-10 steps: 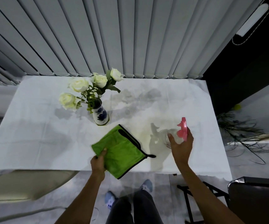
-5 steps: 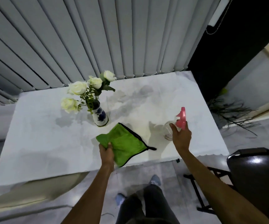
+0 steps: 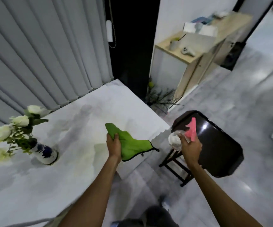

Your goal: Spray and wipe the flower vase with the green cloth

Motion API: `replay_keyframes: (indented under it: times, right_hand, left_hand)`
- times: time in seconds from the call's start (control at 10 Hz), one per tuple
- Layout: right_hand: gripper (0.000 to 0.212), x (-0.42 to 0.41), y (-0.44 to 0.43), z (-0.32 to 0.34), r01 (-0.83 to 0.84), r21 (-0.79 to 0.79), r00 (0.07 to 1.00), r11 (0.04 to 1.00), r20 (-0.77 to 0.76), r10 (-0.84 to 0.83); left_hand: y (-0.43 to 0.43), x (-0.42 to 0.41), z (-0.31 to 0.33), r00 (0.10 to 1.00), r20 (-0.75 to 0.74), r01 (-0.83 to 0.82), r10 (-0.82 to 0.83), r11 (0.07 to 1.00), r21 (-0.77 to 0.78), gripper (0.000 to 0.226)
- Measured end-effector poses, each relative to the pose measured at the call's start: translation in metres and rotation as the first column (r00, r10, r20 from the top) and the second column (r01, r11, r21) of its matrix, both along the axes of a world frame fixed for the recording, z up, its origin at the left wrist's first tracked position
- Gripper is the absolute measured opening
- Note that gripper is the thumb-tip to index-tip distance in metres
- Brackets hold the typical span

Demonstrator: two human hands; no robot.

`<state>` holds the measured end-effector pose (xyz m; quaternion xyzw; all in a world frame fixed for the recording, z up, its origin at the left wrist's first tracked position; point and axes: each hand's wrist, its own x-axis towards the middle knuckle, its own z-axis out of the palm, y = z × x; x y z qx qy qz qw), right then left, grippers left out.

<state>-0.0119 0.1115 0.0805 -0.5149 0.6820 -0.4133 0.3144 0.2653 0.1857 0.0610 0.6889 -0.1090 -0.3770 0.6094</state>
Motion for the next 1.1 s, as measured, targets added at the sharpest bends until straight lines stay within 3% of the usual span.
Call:
replay_keyframes:
  times: [0.2, 0.3, 0.4, 0.5, 0.6, 0.7, 0.8, 0.9, 1.1]
  right_hand:
    - [0.031, -0.115, -0.003, 0.012, 0.238, -0.038, 0.971, 0.971, 0.019, -0.237]
    - [0.030, -0.171, -0.013, 0.017, 0.339, -0.057, 0.941, 0.939, 0.021, -0.338]
    - [0.033, -0.219, -0.024, 0.020, 0.417, -0.045, 0.909, 0.908, 0.018, -0.416]
    - [0.030, -0.262, -0.035, 0.018, 0.449, -0.069, 0.892, 0.891, -0.010, -0.451]
    - [0.032, -0.294, -0.050, 0.007, 0.476, -0.063, 0.878, 0.877, -0.015, -0.478]
    - [0.031, -0.311, -0.068, -0.018, 0.456, -0.085, 0.887, 0.886, -0.041, -0.460]
    - [0.028, -0.314, -0.085, -0.050, 0.413, -0.036, 0.908, 0.910, -0.056, -0.415]
    - [0.027, -0.309, -0.100, -0.069, 0.330, 0.033, 0.942, 0.943, -0.079, -0.327]
    - [0.036, -0.302, -0.116, -0.098, 0.179, 0.149, 0.979, 0.973, -0.121, -0.162]
  left_hand:
    - [-0.079, -0.135, 0.030, 0.965, 0.051, 0.259, -0.257, 0.965, -0.041, 0.024]
    - [-0.122, -0.214, 0.041, 0.878, 0.053, 0.477, -0.475, 0.879, -0.025, 0.028]
    - [-0.158, -0.278, 0.052, 0.725, 0.024, 0.688, -0.688, 0.723, -0.062, 0.029]
    - [-0.197, -0.315, 0.060, 0.615, -0.002, 0.783, -0.789, 0.610, -0.123, 0.025]
    - [-0.243, -0.321, 0.039, 0.590, 0.124, 0.804, -0.797, 0.595, -0.005, 0.027]
    - [-0.284, -0.307, -0.010, 0.528, 0.185, 0.796, -0.829, 0.559, 0.230, 0.041]
    - [-0.299, -0.288, -0.062, 0.380, 0.186, 0.725, -0.906, 0.417, 0.549, 0.068]
    - [-0.285, -0.276, -0.081, 0.265, 0.153, 0.660, -0.952, 0.295, 0.691, 0.064]
    - [-0.212, -0.253, -0.054, 0.201, 0.268, 0.712, -0.942, 0.328, 0.621, 0.035]
